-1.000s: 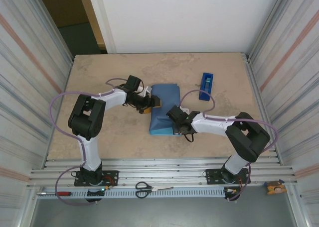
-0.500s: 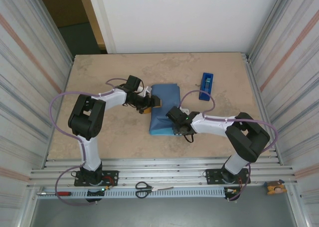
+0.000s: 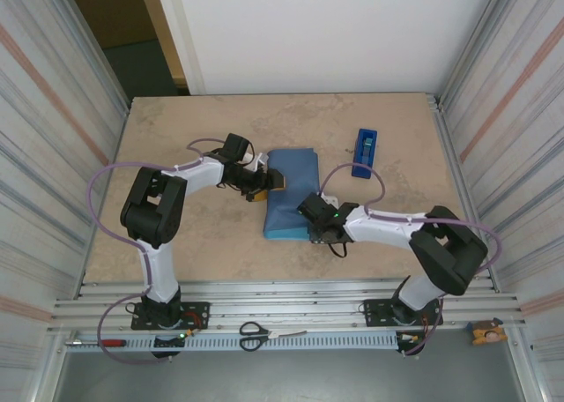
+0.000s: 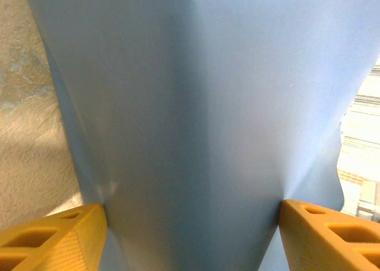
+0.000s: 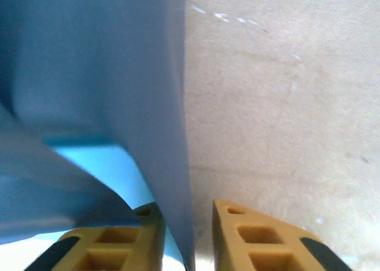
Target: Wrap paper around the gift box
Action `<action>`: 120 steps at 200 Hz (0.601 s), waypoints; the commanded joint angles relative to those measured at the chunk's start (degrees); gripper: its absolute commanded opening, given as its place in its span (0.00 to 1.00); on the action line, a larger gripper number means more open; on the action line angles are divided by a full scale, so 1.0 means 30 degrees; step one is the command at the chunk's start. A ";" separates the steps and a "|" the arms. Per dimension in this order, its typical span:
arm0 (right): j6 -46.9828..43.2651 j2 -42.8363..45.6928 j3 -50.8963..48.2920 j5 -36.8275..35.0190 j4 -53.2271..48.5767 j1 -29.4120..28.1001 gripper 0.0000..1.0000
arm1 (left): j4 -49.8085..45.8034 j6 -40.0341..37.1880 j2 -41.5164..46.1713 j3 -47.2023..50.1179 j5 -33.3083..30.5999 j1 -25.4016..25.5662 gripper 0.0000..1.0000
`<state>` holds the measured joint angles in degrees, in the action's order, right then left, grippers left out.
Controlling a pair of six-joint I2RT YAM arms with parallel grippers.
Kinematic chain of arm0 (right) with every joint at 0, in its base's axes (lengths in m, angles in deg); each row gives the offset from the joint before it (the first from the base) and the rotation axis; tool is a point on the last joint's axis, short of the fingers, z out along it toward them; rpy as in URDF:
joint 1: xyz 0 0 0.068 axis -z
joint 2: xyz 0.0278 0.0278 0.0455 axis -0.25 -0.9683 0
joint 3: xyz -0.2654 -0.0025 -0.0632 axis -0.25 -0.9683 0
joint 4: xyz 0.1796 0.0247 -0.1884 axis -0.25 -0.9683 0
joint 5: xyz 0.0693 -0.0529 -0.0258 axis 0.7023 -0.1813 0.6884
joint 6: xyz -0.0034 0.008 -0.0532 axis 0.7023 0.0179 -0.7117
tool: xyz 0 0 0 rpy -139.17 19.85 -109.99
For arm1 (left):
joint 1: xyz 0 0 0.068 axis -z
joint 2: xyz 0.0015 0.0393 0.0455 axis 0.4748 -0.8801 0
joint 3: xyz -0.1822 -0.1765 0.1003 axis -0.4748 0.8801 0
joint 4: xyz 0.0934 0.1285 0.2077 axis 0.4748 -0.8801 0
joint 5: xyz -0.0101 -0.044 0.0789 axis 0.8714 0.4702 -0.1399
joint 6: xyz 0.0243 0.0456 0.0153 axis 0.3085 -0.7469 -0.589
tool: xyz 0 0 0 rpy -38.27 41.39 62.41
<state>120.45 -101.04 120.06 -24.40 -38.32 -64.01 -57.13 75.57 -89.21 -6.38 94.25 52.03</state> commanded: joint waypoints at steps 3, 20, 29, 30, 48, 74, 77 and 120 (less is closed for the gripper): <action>-0.1160 0.2339 -0.0977 0.0618 -0.0122 -0.0157 0.38 | -0.1308 -0.0437 -0.0479 0.0516 -0.0670 -0.0130 0.76; -0.1882 0.3885 -0.1494 0.1102 -0.0305 -0.0157 0.43 | -0.1293 -0.0453 -0.0552 0.0486 -0.0650 -0.0130 0.76; -0.2358 0.4705 -0.1685 0.1472 -0.0353 -0.0153 0.46 | -0.1308 -0.0476 -0.0552 0.0467 -0.0642 -0.0130 0.76; -0.2417 0.4801 -0.1706 0.1528 -0.0345 -0.0155 0.47 | -0.1293 -0.0466 -0.0552 0.0462 -0.0653 -0.0130 0.76; -0.3268 0.6243 -0.1702 0.1987 -0.0648 -0.0128 0.50 | -0.1278 -0.0474 -0.0614 0.0384 -0.0614 -0.0134 0.76; -0.4243 0.7844 -0.1411 0.1568 -0.1361 0.0106 0.53 | -0.1260 -0.0475 -0.0639 0.0392 -0.0569 -0.0131 0.75; -0.4260 0.8004 -0.1366 0.1458 -0.1435 0.0209 0.53 | -0.1251 -0.0479 -0.0640 0.0399 -0.0557 -0.0145 0.75; -0.4028 0.9635 -0.1148 0.2259 -0.0245 0.2163 0.58 | -0.1257 -0.0557 -0.0574 0.0515 -0.0567 -0.0160 0.75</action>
<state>109.47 -73.85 115.45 -19.22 -40.24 -60.30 -57.13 75.16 -89.25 -6.38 94.40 51.92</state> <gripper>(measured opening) 0.559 0.753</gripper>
